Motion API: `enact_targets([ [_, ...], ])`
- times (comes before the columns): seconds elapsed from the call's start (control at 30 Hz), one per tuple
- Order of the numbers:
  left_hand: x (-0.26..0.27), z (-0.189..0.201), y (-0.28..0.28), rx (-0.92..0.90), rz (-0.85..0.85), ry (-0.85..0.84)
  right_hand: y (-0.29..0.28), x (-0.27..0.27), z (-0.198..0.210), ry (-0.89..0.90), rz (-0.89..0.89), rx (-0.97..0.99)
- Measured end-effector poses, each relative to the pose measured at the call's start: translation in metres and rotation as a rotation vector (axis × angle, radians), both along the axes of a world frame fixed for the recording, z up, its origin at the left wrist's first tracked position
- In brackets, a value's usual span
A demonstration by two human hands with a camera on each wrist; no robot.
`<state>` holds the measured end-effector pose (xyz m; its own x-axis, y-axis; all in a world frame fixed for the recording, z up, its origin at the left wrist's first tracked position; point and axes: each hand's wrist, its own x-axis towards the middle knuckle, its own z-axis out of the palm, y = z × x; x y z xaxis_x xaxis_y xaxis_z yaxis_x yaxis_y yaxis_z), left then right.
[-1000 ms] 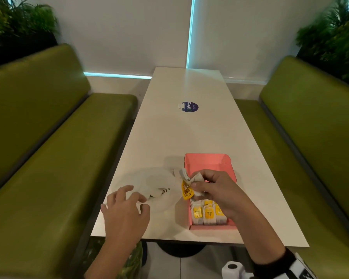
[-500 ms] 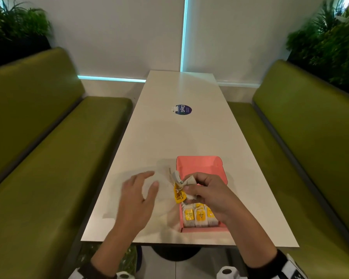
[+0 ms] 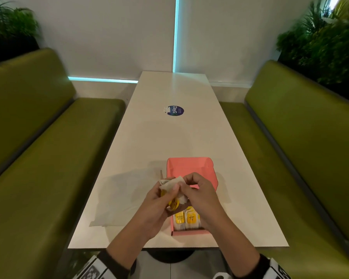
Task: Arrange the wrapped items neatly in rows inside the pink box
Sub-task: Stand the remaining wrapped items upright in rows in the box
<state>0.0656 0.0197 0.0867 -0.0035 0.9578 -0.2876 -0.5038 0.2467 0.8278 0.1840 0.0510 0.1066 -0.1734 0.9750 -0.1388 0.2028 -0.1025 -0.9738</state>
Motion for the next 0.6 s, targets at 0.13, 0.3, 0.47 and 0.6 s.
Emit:
enact_targets([
  [0.13,0.002,0.0,0.004,-0.028,-0.067,-0.027,0.003,0.005,0.0,0.056,-0.038,-0.027],
  [0.3,0.002,-0.004,0.009,-0.093,-0.077,-0.003,0.006,0.011,-0.002,0.079,-0.079,-0.04],
  [0.47,-0.001,-0.008,0.01,-0.162,-0.054,0.005,0.008,0.019,0.0,-0.024,-0.08,0.034],
  [0.6,-0.005,-0.008,0.008,-0.195,-0.052,-0.032,0.01,0.021,0.002,0.036,-0.091,-0.001],
])
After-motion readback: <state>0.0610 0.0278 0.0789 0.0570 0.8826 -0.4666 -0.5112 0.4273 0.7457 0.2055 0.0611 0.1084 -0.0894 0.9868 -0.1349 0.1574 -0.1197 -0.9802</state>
